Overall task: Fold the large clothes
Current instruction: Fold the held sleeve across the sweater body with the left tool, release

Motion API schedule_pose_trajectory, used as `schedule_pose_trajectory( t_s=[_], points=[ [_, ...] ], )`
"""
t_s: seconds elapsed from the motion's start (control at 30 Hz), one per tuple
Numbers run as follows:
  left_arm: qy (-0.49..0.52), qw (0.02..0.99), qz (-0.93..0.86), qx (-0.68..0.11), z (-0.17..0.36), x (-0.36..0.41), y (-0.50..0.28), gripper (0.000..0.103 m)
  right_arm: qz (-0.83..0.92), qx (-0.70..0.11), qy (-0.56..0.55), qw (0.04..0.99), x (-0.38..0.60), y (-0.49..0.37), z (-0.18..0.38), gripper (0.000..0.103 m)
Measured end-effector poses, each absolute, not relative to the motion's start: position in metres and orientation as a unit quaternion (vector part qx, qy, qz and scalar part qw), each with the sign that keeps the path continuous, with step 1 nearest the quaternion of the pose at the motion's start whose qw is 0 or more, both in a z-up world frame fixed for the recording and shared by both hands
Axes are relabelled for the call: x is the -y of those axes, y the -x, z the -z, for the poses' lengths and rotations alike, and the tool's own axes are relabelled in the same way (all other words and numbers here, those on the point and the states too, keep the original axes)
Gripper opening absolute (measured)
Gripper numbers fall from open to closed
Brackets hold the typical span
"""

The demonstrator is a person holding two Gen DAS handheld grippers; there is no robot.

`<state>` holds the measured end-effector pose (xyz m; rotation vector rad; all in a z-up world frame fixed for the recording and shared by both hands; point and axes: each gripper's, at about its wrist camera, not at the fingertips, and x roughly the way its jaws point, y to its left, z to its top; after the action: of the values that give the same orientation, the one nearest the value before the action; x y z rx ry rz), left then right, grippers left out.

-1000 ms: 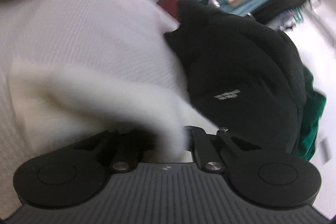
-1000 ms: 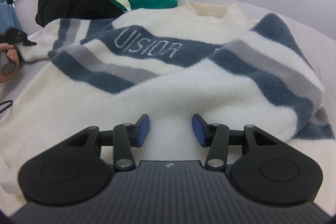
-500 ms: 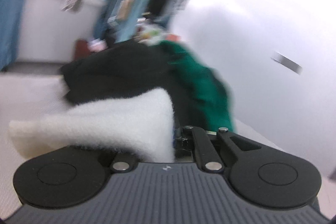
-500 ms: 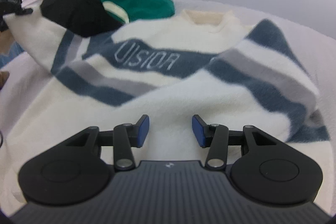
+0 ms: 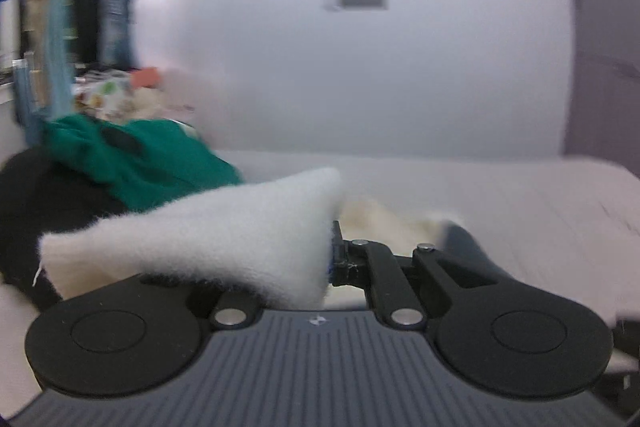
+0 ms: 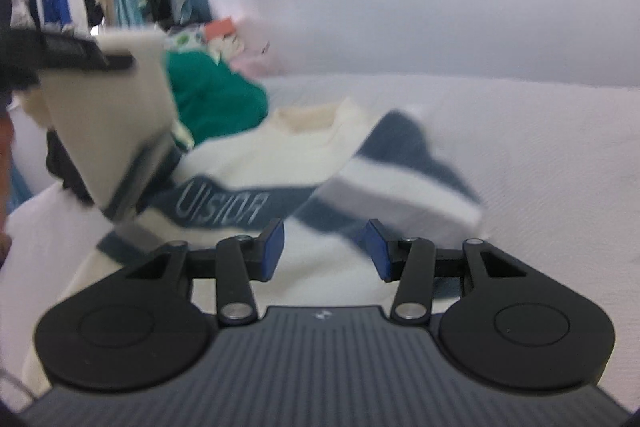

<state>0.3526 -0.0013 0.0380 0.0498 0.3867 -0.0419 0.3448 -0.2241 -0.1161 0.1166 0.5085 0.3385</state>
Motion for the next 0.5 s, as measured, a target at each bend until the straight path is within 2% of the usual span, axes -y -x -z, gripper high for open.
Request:
schedule_pose_trajectory(
  t_s=[0.2,0.43,0.5],
  points=[
    [-0.059,0.965,0.05,-0.252,0.021,0.072,-0.361,0.009,-0.137,-0.232,-0.103,0.957,0.263,-0.347,0.114,0.05],
    [-0.033,0.939,0.072,-0.334,0.096,0.097,-0.368,0.01,-0.139,-0.264,-0.164,0.94,0.287,-0.357,0.12,0.05],
    [-0.03,0.939,0.071,-0.334,0.105,0.101,-0.369,0.015,-0.139,-0.265,-0.163,0.94,0.288,-0.356,0.122,0.05]
  ],
)
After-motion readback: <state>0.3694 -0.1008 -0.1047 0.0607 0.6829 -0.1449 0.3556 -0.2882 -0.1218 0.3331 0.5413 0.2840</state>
